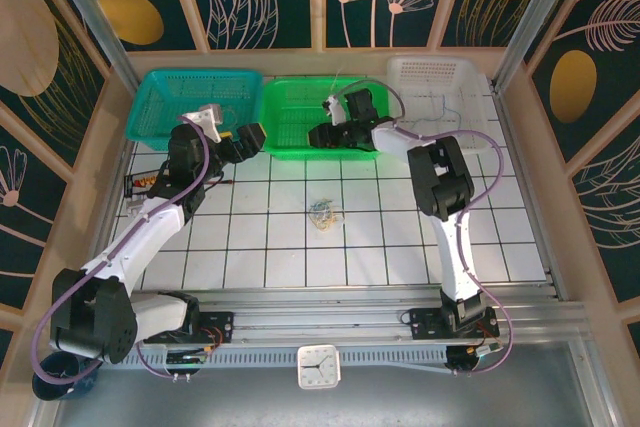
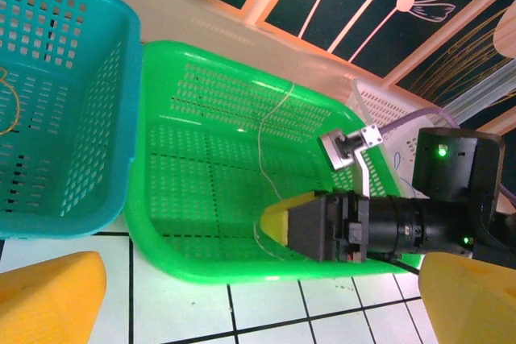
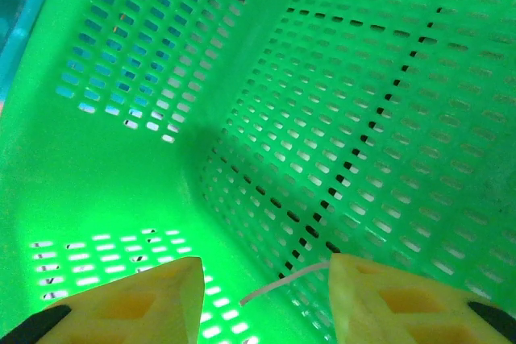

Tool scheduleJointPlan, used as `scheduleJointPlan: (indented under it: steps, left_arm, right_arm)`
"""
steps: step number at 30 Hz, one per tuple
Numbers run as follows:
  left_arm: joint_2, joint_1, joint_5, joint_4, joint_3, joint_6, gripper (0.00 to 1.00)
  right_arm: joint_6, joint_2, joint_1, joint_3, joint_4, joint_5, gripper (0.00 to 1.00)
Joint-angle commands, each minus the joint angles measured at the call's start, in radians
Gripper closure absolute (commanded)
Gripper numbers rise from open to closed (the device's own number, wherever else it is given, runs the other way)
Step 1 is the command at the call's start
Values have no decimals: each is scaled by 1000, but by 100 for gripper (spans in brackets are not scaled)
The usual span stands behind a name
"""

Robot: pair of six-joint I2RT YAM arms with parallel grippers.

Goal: Untangle the cables

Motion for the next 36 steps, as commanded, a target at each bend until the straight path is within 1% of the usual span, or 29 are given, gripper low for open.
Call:
scheduleJointPlan:
  steps: [1, 8, 12, 18, 22, 26, 31, 36]
  left_arm:
    - [10, -2, 15, 57, -12, -12, 1]
    - [16, -1, 15, 60, -3, -8, 1]
    - [28, -2, 20, 64, 1, -7, 1]
    - [45, -1, 34, 76, 6, -16, 1]
    - [45, -2, 37, 77, 7, -18, 1]
    - [45, -2, 36, 75, 6, -16, 1]
    - [46, -2, 37, 79, 0, -18, 1]
    - [51, -2, 42, 92, -3, -25, 1]
  right_arm:
    - [-21, -78, 9, -56, -24, -64, 55]
    - [0, -131, 41, -124, 12, -94, 55]
    - [48, -156, 12, -85, 53, -47, 54]
    - [220, -151, -93, 33, 170, 59, 49]
    - [289, -93, -143, 145, 177, 146, 45]
    - [309, -7, -174, 284, 134, 173, 43]
    - [294, 100, -180, 463, 58, 180, 42]
    - [275, 176, -182, 569, 10, 207, 42]
